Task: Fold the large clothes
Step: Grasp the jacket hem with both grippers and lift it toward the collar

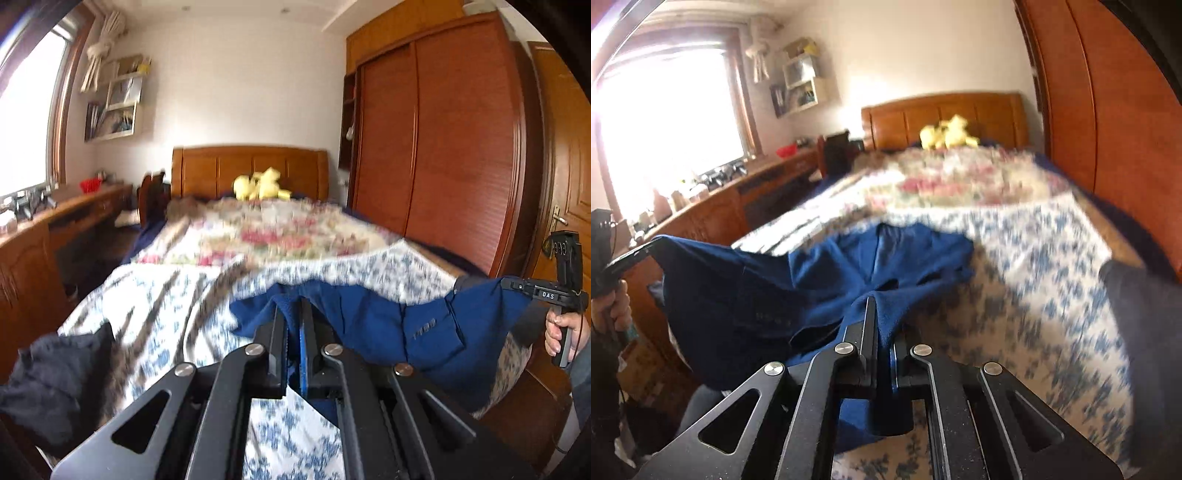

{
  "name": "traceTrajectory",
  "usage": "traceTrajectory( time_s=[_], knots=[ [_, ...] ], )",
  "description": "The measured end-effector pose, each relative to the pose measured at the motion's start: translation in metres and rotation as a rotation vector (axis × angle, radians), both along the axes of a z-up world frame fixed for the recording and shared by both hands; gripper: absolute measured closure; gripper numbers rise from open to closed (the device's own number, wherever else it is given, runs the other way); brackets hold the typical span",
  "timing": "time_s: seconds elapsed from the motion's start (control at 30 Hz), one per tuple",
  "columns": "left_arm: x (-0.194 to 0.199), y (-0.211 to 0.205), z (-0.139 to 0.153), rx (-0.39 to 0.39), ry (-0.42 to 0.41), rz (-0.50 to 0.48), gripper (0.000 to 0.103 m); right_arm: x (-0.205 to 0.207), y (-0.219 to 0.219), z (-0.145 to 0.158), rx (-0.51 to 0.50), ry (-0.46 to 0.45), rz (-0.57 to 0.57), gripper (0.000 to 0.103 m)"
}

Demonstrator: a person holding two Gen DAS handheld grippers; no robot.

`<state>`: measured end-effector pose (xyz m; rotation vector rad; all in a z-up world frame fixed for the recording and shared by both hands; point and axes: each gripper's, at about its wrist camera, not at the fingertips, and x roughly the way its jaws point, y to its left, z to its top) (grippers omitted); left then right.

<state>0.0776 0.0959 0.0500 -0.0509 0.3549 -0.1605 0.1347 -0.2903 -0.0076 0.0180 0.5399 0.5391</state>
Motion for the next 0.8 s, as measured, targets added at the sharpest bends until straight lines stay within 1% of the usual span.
traceTrajectory(
  time_s=[0.13, 0.23, 0.43, 0.53, 0.63, 0.7, 0.8],
  knots=[
    [-0.012, 0.001, 0.041, 0.013, -0.065, 0.004, 0.101, -0.013, 0.002, 0.041, 0.003, -0.076, 0.010, 0.102],
    [-0.025, 0.001, 0.066, 0.022, -0.113, 0.006, 0.101, -0.030, 0.001, 0.070, 0.004, -0.128, 0.020, 0.102],
    [-0.056, 0.009, 0.101, 0.018, -0.183, 0.010, 0.101, -0.067, -0.015, 0.115, 0.021, -0.202, 0.022, 0.102],
    [-0.062, 0.013, 0.105, 0.032, -0.191, 0.026, 0.101, -0.086, -0.022, 0.132, 0.016, -0.243, 0.017, 0.102],
    [-0.056, 0.017, 0.097, 0.026, -0.156, 0.022, 0.101, -0.095, -0.028, 0.140, 0.015, -0.259, 0.010, 0.102],
    [-0.048, 0.016, 0.086, 0.040, -0.122, 0.029, 0.101, -0.091, -0.030, 0.136, 0.007, -0.240, 0.004, 0.102],
    [-0.033, 0.013, 0.067, 0.046, -0.079, 0.032, 0.101, -0.079, -0.026, 0.118, -0.025, -0.191, 0.002, 0.102]
  ],
)
